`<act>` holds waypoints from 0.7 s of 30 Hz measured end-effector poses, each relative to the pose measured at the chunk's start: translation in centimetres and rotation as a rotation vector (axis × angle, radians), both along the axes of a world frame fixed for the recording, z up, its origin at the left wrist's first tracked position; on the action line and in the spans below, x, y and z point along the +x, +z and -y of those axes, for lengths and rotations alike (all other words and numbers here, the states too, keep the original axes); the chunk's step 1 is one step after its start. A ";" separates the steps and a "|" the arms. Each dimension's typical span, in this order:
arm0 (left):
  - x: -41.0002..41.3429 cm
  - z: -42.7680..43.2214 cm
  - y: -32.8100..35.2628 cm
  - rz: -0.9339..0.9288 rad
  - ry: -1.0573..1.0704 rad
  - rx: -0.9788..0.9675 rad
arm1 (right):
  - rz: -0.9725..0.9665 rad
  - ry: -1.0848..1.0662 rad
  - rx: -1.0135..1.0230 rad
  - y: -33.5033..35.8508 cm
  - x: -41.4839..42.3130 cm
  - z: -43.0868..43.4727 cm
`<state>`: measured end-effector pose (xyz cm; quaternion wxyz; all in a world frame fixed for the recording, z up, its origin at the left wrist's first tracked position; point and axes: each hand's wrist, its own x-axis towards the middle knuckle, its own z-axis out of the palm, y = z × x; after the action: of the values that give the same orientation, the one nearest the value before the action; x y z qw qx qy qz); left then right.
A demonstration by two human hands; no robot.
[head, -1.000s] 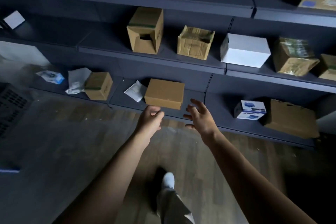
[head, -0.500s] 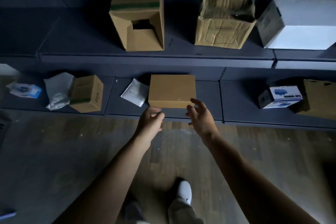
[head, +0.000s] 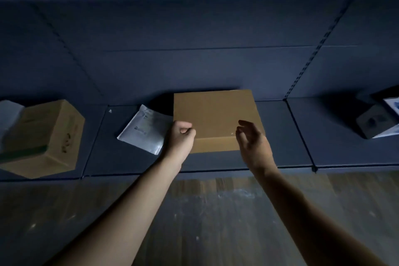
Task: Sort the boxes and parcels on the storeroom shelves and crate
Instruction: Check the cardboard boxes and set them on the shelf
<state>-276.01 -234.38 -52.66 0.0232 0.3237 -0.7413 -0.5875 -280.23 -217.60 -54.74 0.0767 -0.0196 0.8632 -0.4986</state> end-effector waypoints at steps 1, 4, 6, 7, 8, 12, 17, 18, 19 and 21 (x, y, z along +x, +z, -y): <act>-0.8 0.6 -2.2 -0.014 0.004 0.006 | -0.027 0.004 -0.010 -2.2 -0.7 0.5; -2.7 2.0 -8.4 -0.059 0.000 -0.003 | -0.084 0.017 -0.046 -7.9 -2.6 1.4; -3.8 2.6 -11.6 -0.088 -0.018 -0.028 | -0.132 0.016 -0.053 -11.0 -3.8 1.9; -4.4 2.9 -12.8 -0.104 -0.027 -0.039 | -0.159 0.016 -0.062 -12.2 -4.4 2.2; -5.2 3.1 -13.7 -0.121 -0.034 -0.050 | -0.182 0.017 -0.073 -13.2 -4.9 2.4; -7.7 3.7 -15.8 -0.199 -0.080 -0.134 | -0.271 0.038 -0.038 -15.9 -7.0 2.9; -8.6 4.1 -16.1 -0.197 -0.119 -0.271 | -0.341 0.056 0.123 -16.9 -8.2 2.9; -8.4 4.5 -16.2 -0.186 -0.137 -0.353 | -0.363 0.057 0.166 -16.9 -8.2 2.8; -8.1 4.9 -16.4 -0.167 -0.161 -0.454 | -0.391 0.064 0.235 -16.9 -8.4 2.6; -7.2 5.8 -17.0 -0.126 -0.188 -0.646 | -0.392 0.080 0.475 -17.0 -8.5 1.8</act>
<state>-283.20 -240.20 -69.70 0.1159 0.1931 -0.9127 -0.3410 -288.77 -219.44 -71.78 -0.0693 -0.1306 0.9526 -0.2660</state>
